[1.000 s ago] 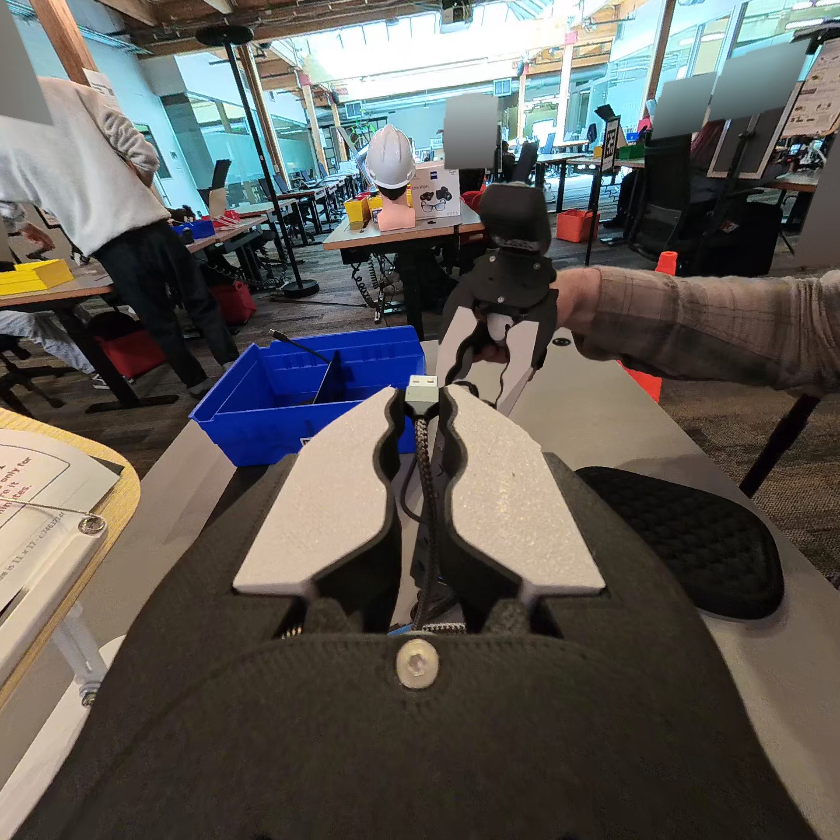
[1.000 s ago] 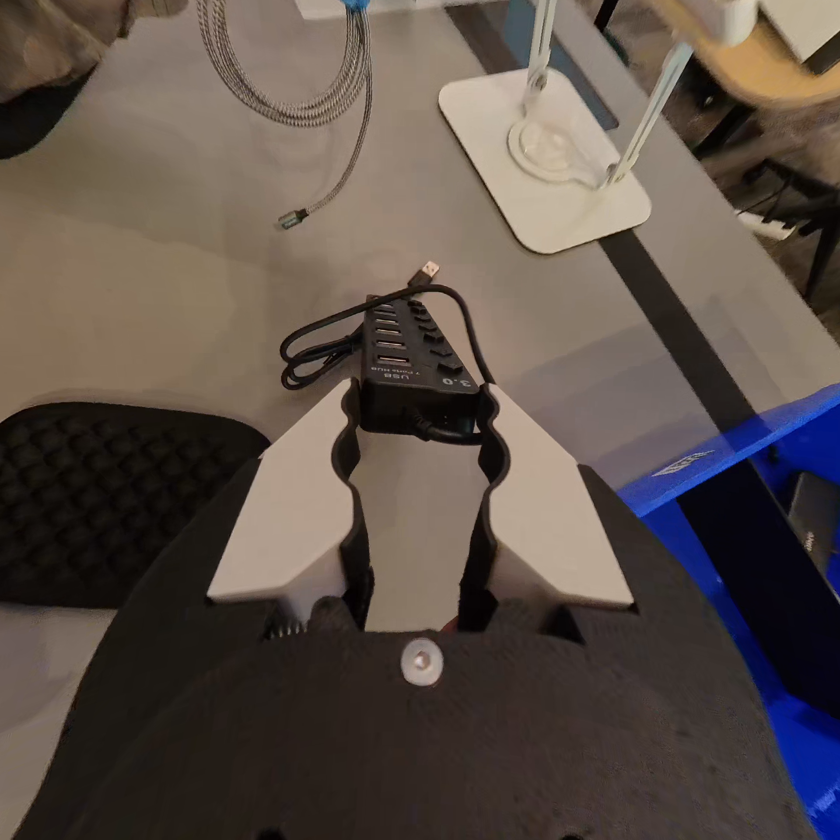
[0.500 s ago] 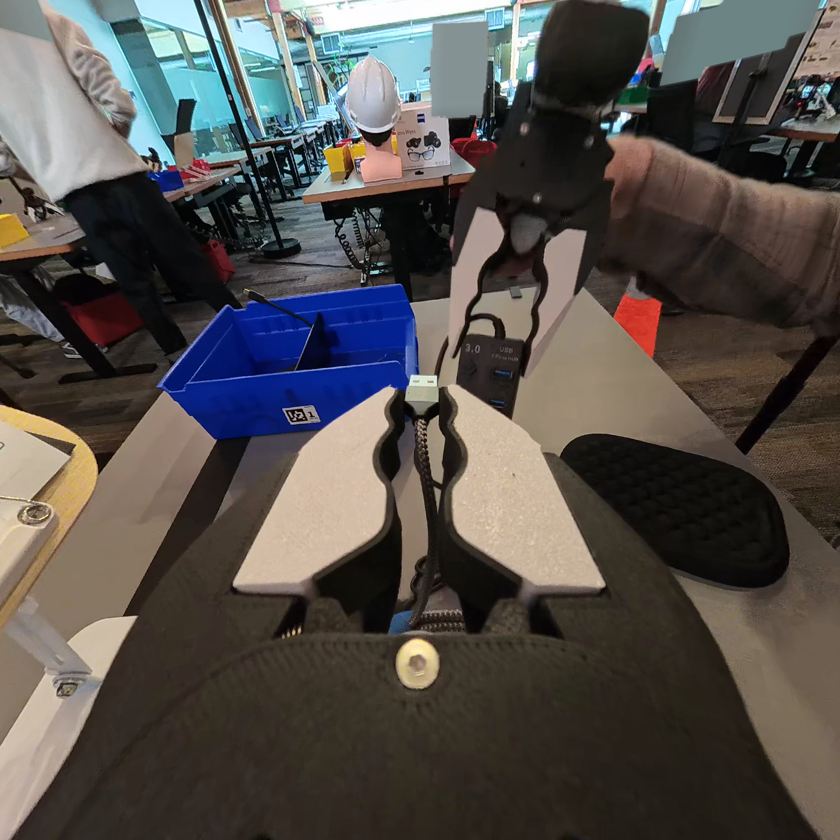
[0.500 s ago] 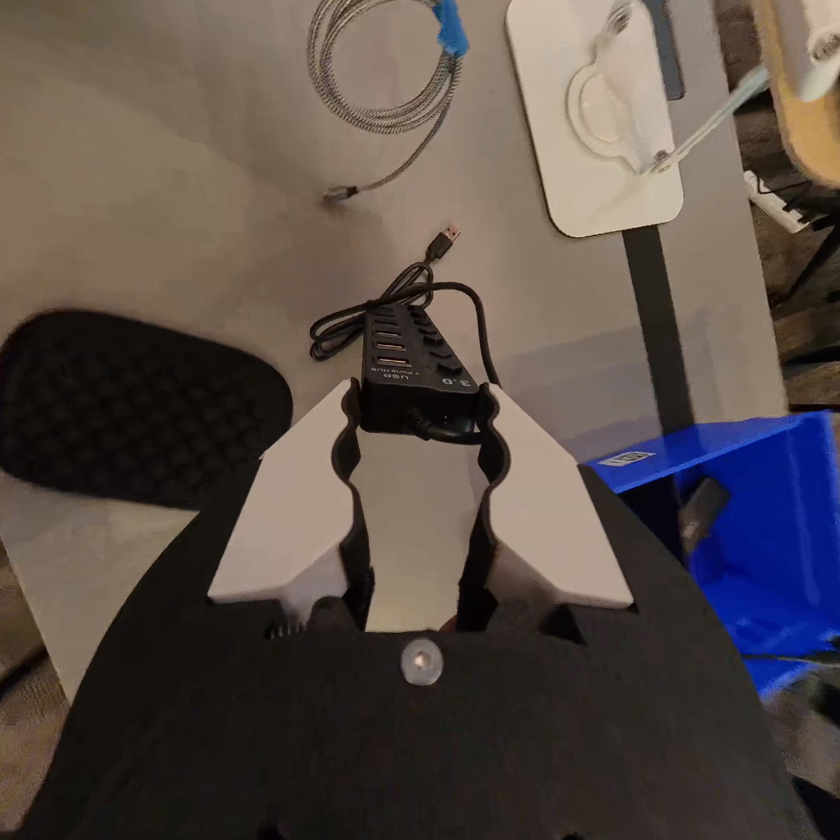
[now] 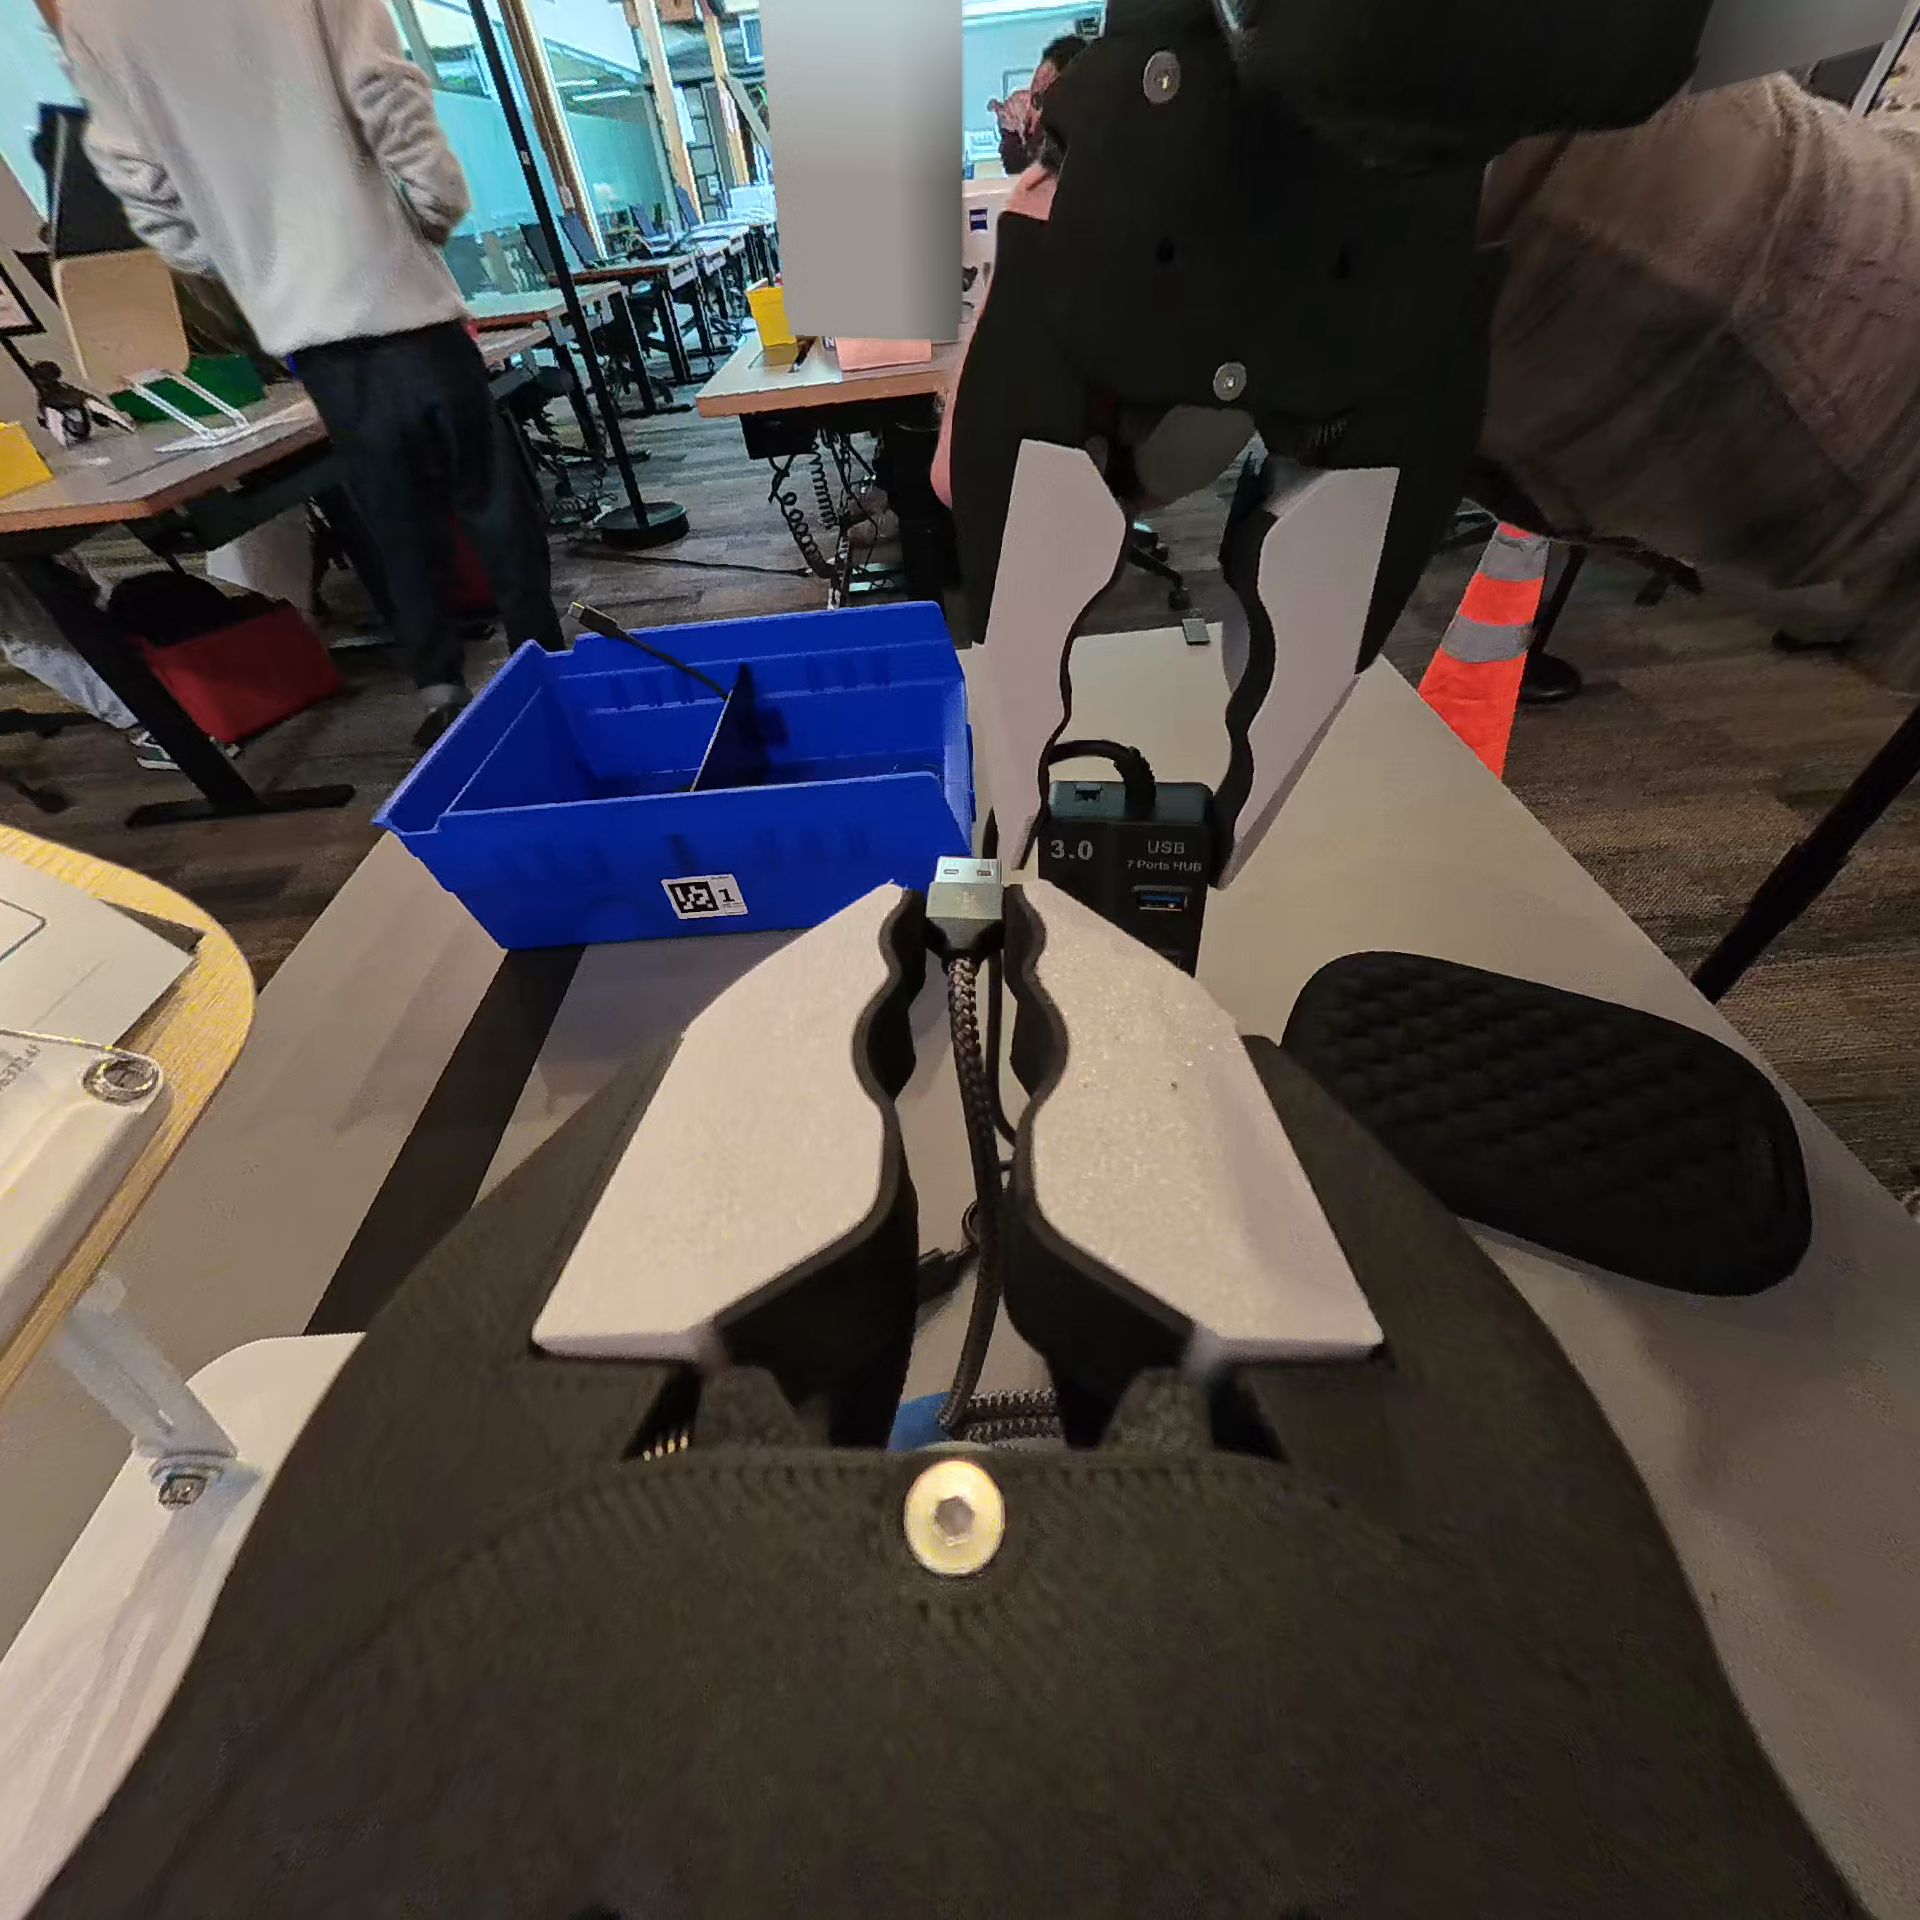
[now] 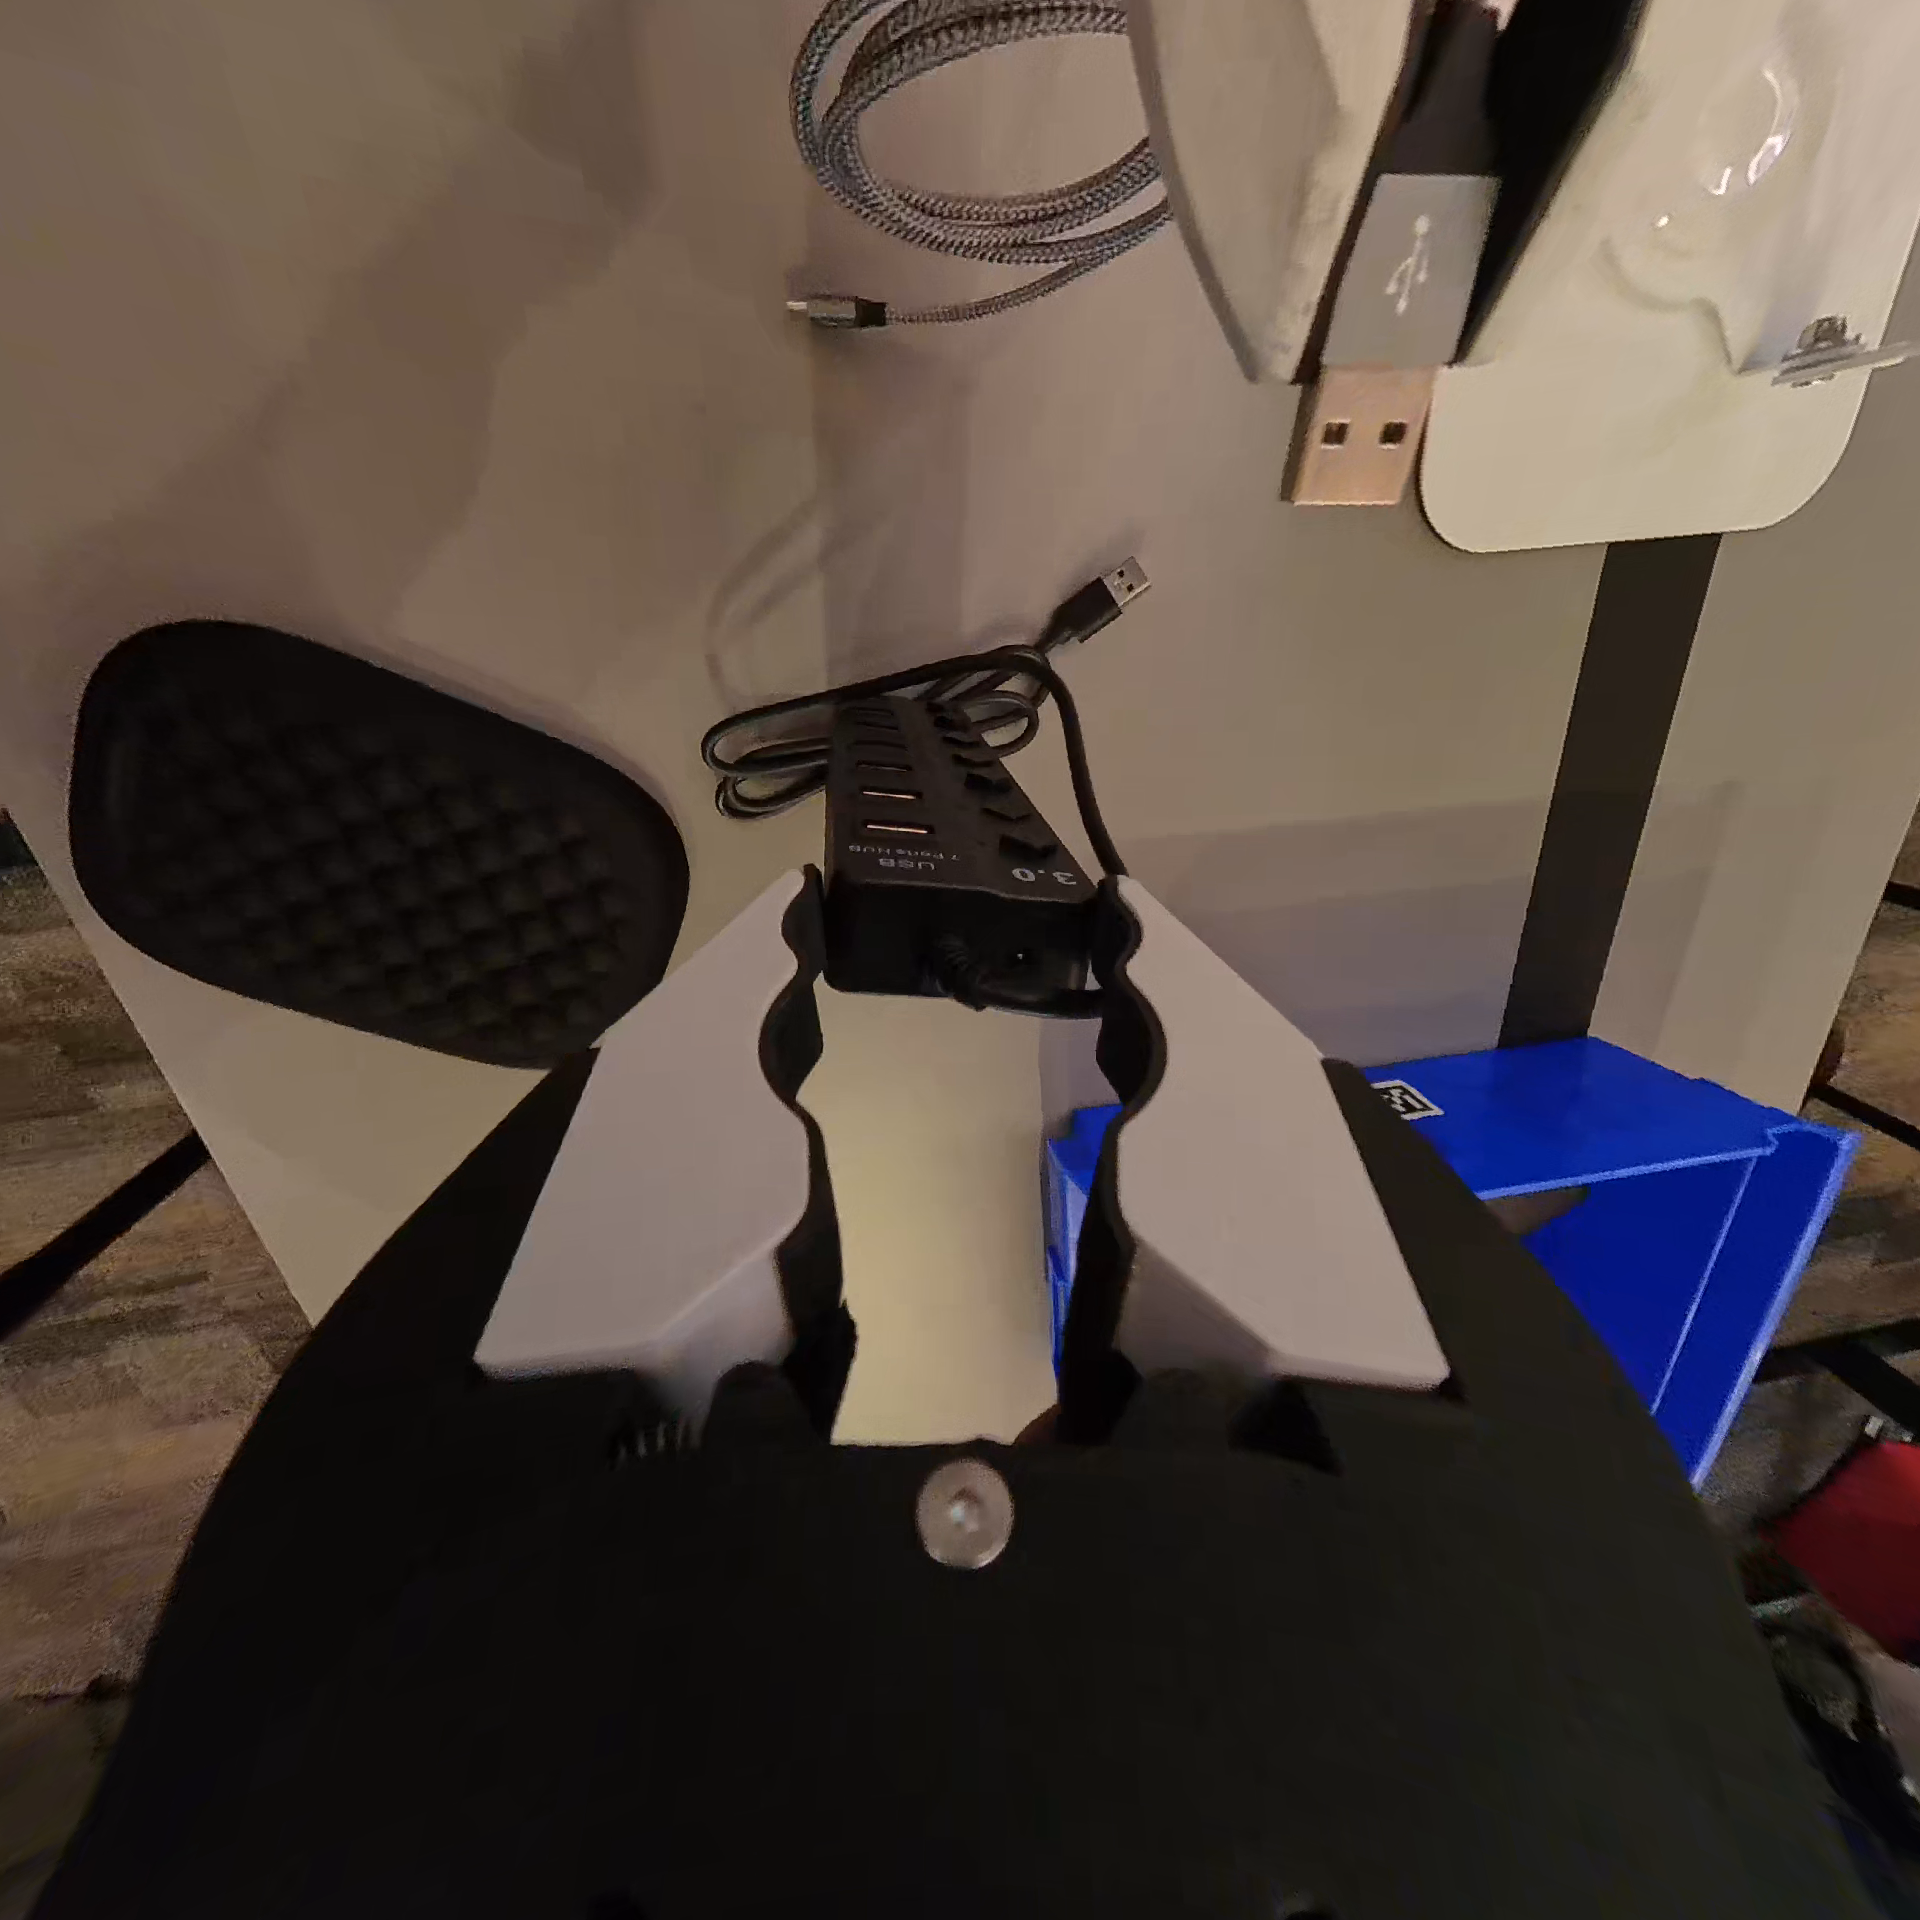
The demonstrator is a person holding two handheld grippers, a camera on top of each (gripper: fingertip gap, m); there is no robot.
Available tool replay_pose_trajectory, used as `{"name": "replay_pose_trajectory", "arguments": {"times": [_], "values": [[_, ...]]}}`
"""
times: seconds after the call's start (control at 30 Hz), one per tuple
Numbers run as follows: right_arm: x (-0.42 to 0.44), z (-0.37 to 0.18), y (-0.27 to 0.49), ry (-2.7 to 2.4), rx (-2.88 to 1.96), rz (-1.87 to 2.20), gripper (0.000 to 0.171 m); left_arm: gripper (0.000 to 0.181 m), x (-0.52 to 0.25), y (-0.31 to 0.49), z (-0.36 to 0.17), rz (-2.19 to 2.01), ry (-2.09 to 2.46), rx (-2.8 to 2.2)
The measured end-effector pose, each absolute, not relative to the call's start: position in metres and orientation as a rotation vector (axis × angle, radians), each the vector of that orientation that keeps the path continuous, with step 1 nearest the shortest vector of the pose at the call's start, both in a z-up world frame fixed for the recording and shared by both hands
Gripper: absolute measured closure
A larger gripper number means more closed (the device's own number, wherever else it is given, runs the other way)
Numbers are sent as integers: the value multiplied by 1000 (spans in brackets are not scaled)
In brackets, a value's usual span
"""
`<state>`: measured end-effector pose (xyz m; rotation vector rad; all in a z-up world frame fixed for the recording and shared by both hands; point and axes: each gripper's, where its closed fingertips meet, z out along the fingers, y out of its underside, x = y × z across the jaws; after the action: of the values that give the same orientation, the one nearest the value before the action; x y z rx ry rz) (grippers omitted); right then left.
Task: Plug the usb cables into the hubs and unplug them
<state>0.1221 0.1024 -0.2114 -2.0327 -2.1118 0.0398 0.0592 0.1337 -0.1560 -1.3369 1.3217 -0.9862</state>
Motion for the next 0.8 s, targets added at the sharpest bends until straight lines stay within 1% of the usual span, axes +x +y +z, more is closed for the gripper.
{"name": "replay_pose_trajectory", "arguments": {"times": [0.33, 0.53, 0.67, 0.8], "values": [[117, -215, 111, -1936, -2088, 105, 120, 167, 54, 135, -152, -986, 1311, -1330], [124, -221, 116, -1888, -2129, 65, 116, 167, 55, 134, -153, -989, 1314, -1332], [124, -233, 112, -1856, -2179, 135, 118, 167, 55, 134, -153, -988, 1317, -1330], [125, -232, 109, -1848, -2145, 164, 118, 167, 54, 134, -152, -993, 1318, -1329]]}}
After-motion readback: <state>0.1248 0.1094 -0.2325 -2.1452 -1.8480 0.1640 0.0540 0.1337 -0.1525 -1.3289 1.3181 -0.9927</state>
